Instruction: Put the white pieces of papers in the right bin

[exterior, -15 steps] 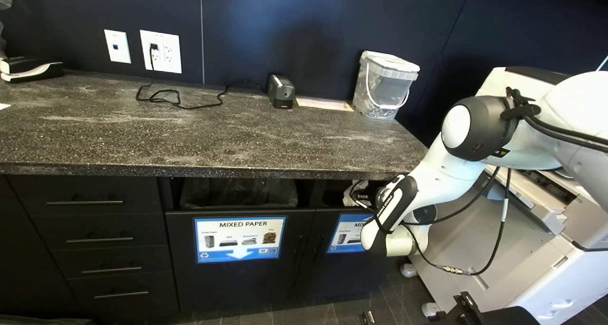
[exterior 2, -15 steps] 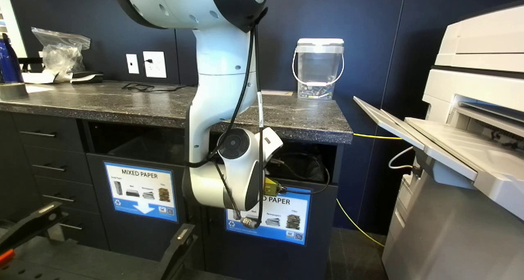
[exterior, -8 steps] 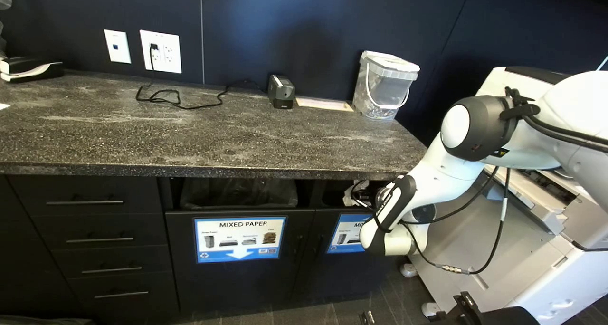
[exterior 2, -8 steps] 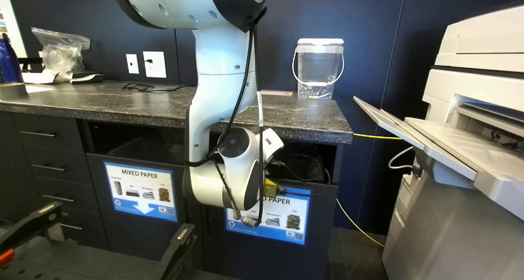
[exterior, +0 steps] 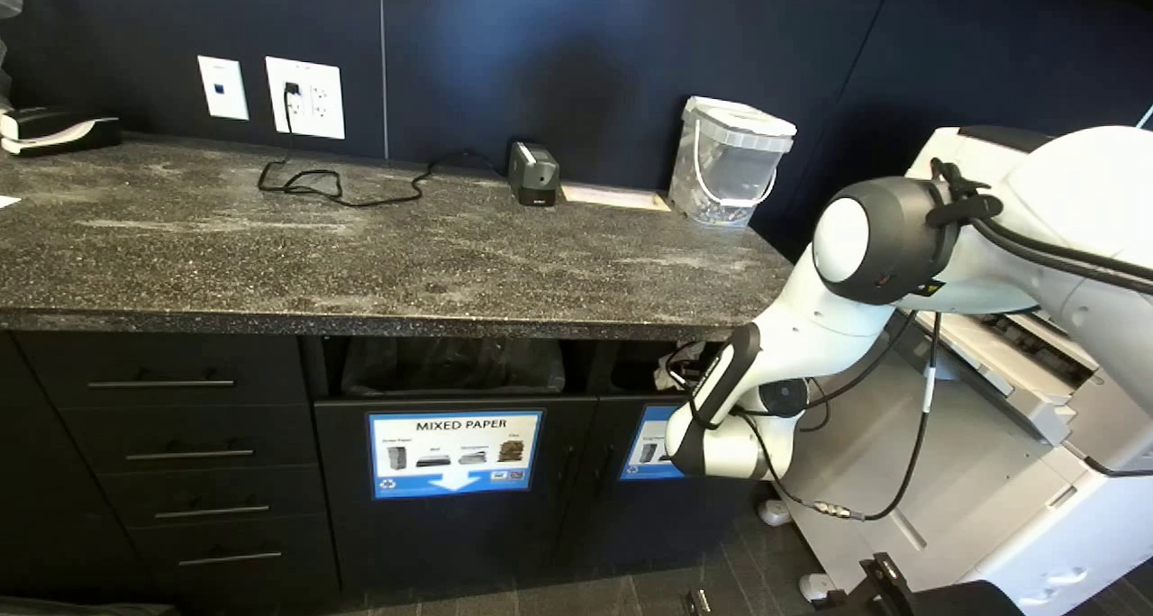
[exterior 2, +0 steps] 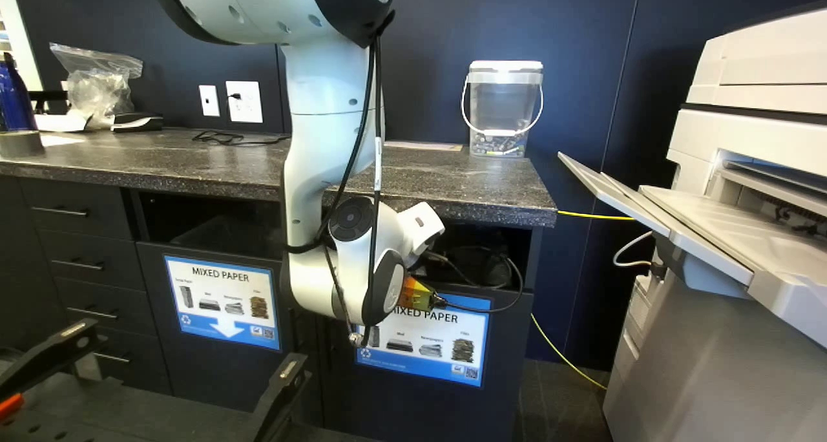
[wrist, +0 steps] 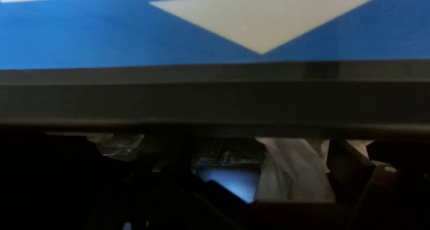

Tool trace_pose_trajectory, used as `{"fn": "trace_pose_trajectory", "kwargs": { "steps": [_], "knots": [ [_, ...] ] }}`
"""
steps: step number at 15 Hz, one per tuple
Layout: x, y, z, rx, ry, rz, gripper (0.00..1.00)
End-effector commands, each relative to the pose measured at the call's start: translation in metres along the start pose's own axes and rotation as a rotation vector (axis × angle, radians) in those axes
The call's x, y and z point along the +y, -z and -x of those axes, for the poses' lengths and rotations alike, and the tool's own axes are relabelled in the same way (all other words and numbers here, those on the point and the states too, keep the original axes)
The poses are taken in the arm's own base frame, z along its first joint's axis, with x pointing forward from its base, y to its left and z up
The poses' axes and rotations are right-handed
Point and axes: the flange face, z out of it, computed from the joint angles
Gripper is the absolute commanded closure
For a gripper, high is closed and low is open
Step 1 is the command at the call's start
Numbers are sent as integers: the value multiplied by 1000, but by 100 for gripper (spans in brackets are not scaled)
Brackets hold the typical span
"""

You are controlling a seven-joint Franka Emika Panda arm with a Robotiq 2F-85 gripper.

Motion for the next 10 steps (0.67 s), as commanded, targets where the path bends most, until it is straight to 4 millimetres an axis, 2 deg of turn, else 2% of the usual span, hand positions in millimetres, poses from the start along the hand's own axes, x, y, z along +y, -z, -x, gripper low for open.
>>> {"fn": "trace_pose_trajectory", "kwargs": {
  "steps": [1,5,10],
  "knots": [
    [-6,8,-6,36,26,-122,0],
    [1,15,-8,65,46,-195,0],
    [17,25,-20,140,35,-162,0]
  ]
}}
